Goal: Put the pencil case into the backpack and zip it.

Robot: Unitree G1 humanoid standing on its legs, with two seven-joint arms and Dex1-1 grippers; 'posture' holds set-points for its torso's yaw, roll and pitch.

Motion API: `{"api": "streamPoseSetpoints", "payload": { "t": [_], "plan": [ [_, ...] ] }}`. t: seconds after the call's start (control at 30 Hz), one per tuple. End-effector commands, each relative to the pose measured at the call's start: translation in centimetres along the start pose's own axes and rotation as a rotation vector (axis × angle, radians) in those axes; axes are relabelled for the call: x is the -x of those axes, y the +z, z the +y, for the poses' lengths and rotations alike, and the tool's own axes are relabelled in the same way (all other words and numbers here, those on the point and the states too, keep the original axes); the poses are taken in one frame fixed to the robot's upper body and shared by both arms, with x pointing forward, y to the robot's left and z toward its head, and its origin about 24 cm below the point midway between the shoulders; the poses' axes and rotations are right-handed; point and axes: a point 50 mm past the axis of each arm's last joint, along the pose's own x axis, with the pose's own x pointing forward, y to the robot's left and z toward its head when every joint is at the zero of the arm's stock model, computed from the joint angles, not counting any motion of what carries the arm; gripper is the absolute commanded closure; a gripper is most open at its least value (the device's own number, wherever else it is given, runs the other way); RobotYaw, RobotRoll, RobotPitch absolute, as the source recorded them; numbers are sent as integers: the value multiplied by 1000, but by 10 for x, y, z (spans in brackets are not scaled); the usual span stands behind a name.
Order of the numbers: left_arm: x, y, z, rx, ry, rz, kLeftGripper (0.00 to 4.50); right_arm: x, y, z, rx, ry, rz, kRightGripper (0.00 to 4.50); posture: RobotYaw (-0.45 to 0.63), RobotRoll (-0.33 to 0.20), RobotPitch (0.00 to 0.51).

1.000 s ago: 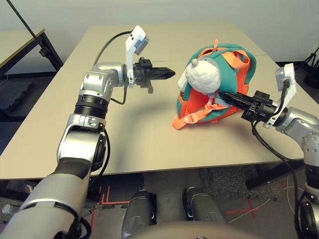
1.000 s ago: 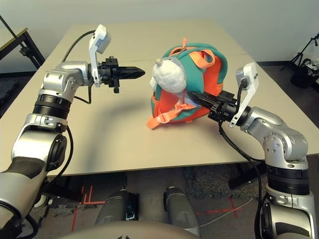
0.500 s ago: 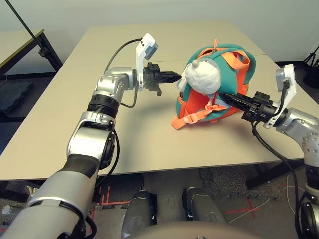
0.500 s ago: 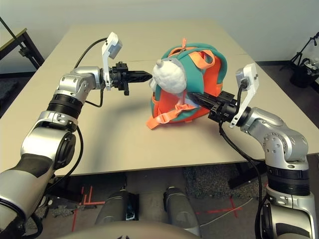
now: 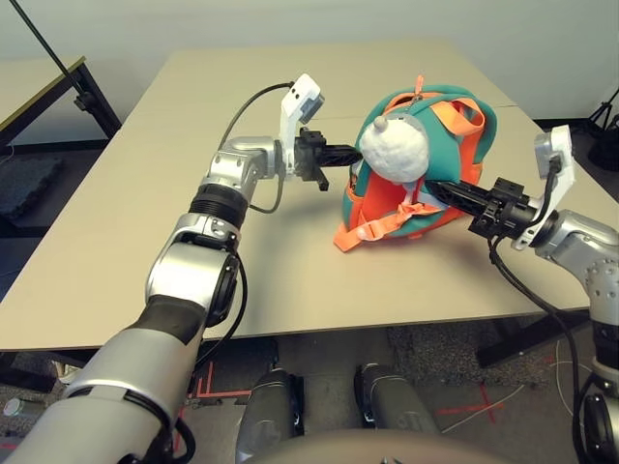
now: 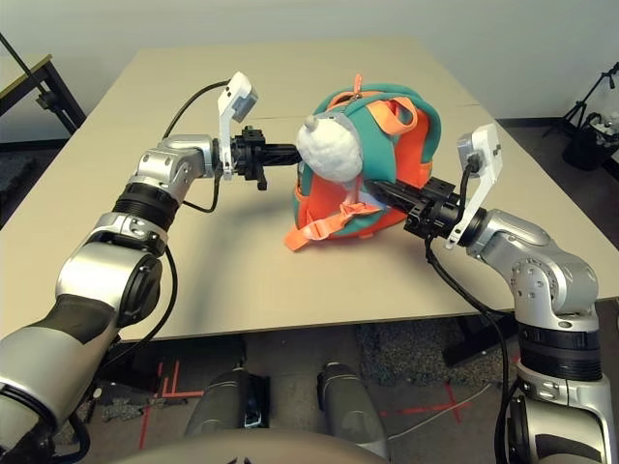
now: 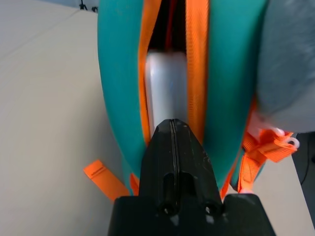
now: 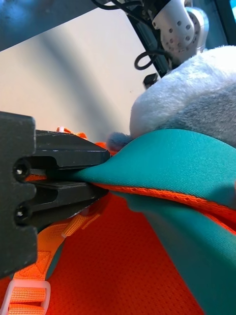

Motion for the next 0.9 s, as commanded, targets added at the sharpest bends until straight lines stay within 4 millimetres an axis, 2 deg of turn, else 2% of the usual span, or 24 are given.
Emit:
{"api": "streamPoseSetpoints", "payload": {
  "t": [0.03, 0.23, 0.5, 0.7, 0.77, 0.9],
  "plan": [
    [-10, 3, -2, -19, 8, 13, 4472, -1, 1, 5, 2, 23, -5, 4500, -253, 0, 27],
    [-20, 4, -5, -13, 14, -11, 4472, 1, 1, 6, 5, 14, -10, 4500, -269, 0, 23],
    [-16, 11, -1, -3, 46, -56, 4472, 2, -2, 5, 0, 6, -6, 4500, -260, 0, 31],
    [-28, 7, -9, 13, 6, -58, 4472, 2, -3, 4, 0, 0, -5, 4500, -262, 0, 33],
    [-27, 8, -10, 11, -18, -55, 4472, 2, -4, 5, -1, -1, -4, 4500, -266, 0, 35],
    [-10, 20, -5, -17, -32, -69, 4472, 4, -6, 6, -3, -6, -4, 4500, -273, 0, 34]
  ]
}}
